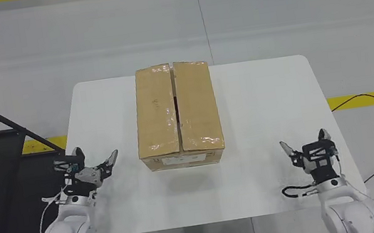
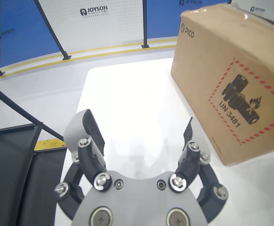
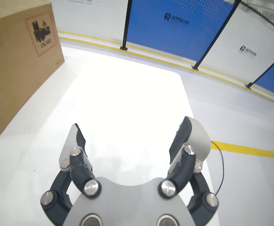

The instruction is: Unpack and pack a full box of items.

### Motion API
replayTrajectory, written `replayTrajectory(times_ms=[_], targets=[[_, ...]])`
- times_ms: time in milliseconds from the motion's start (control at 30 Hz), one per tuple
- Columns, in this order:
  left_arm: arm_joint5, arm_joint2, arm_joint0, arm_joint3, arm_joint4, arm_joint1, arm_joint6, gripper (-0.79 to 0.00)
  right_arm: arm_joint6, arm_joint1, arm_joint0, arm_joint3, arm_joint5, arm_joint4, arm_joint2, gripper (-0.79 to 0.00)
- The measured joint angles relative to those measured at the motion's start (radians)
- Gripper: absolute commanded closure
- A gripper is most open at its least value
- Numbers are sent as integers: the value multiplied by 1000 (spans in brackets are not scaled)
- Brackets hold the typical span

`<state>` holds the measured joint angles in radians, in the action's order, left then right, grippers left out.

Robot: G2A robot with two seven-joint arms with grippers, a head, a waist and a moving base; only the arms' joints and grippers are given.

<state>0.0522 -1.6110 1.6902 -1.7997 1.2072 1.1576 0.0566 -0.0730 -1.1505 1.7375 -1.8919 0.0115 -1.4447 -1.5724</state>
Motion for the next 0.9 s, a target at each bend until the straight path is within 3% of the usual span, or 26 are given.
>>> replayTrajectory(times_ms=[233, 600, 900], targets=[[30, 20, -35, 13, -106, 9, 21, -785, -53, 2, 11, -137, 57, -146, 43, -785], [23, 25, -35, 14, -94, 10, 30, -785, -53, 2, 11, -137, 58, -143, 43, -785], [59, 129, -90, 30, -27, 19, 0, -785, -99, 0, 7, -164, 59, -202, 68, -785]])
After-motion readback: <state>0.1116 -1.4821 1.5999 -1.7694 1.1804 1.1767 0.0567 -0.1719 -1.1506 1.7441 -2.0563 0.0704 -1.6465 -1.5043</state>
